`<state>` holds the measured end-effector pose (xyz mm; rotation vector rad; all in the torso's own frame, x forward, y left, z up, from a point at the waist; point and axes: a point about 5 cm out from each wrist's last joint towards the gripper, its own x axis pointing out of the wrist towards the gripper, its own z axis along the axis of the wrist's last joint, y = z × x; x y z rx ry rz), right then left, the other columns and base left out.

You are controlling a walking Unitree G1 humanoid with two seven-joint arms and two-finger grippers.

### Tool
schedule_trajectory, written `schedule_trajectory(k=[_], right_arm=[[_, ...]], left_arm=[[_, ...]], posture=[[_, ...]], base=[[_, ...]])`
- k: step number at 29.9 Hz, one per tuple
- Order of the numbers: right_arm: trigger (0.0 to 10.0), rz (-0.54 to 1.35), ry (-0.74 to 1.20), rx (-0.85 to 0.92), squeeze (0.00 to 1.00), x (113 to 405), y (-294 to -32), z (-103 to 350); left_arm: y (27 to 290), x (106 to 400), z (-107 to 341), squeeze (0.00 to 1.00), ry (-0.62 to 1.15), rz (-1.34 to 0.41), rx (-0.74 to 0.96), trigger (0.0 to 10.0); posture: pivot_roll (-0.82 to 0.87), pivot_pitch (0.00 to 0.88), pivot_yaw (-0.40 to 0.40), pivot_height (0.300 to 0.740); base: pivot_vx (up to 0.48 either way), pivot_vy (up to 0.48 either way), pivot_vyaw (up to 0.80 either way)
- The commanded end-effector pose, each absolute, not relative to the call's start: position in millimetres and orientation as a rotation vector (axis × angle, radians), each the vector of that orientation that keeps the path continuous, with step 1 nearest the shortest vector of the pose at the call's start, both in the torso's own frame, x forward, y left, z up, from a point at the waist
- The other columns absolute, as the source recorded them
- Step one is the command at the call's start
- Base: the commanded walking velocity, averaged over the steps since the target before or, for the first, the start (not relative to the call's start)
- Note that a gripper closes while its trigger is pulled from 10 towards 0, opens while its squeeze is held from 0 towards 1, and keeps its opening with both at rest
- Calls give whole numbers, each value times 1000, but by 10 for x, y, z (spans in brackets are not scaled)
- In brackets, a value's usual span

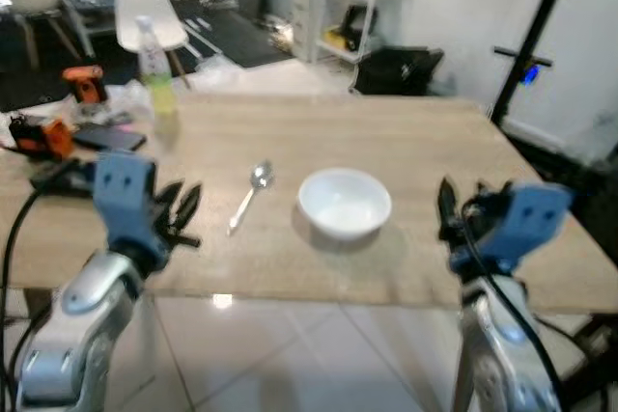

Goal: Setting the table

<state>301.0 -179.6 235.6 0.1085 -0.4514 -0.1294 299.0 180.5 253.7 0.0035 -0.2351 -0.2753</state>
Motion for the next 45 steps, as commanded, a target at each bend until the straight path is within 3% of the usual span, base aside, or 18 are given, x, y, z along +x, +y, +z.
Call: schedule_trajectory(k=[1,45], right_arm=[[10000,-144,-450,108,0,2995,-1818,2338],[10000,-140,-448,81,0,2999,-1844,2336]], left_arm=[[1822,2990,2492,0,-216,-271,6,10000],[1684,3085,2457,0,-208,-310,0,10000]], posture=[[139,79,-11,740],[71,54,1,740]], base=[[-412,0,0],[-24,0,0]])
